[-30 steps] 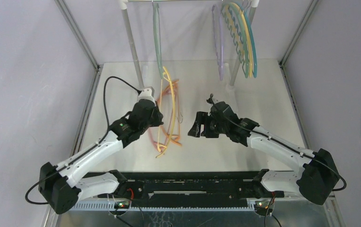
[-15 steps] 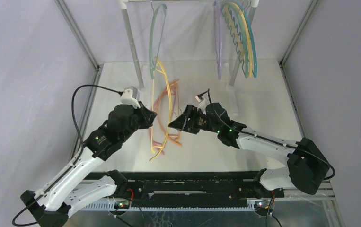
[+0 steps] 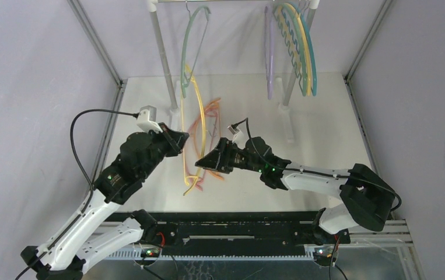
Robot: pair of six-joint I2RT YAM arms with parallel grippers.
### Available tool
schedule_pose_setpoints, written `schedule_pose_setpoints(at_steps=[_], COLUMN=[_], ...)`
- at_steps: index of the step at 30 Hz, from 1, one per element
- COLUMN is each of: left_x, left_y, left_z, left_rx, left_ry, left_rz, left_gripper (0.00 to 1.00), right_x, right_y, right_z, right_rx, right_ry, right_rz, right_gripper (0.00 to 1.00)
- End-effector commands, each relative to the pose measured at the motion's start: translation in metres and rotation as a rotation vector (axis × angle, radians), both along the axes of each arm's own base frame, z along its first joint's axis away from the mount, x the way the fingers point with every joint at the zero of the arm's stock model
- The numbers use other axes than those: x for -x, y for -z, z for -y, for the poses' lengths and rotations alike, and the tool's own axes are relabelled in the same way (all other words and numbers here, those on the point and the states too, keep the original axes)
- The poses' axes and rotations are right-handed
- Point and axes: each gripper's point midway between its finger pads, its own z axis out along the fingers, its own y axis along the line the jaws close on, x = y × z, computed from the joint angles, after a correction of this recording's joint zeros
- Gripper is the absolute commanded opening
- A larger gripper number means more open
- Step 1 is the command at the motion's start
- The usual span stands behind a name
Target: Organize the hangers
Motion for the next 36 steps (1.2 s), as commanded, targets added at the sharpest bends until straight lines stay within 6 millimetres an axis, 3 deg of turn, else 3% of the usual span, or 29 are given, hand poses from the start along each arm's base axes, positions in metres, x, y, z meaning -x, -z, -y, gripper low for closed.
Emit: schedule_pose_setpoints(at_steps=[1, 9, 13, 21, 26, 36], left_x=[-0.005, 0.002, 0.003, 0.008, 0.011, 0.011], left_y=[-0.046, -0.068, -0.061, -0.033, -0.007, 0.054], left_z=[-0.001, -0.007, -0.007, -0.015, -0.022, -0.035], left_rx=[0.160, 0.269, 0.272, 0.235, 0.194, 0.068], left_ry=[-0.033, -0.046, -0.047, -0.070, -0.097, -0.152], left_rz=[0.123, 0.173, 0.163, 0.124, 0.076, -0.027], left_gripper=[0.00, 0.00, 0.00, 0.00, 0.00, 0.00], right_x=[0.004, 0.010, 0.011, 0.031, 0.038, 0.043], right_y=[-0.040, -0.038, -0.048, -0.060, -0.070, -0.070], right_z=[-0.011, -0.023, -0.026, -0.031, -0.018, 0.047], right_rx=[-0.156, -0.296, -0.346, -0.303, -0.254, 0.037], right_ry=[-0.028, -0.068, -0.079, -0.161, -0.155, 0.017], right_rz=[0.085, 0.030, 0.045, 0.135, 0.172, 0.261], right_gripper=[0.74, 0.72, 0.63, 0.25, 0.05, 0.01])
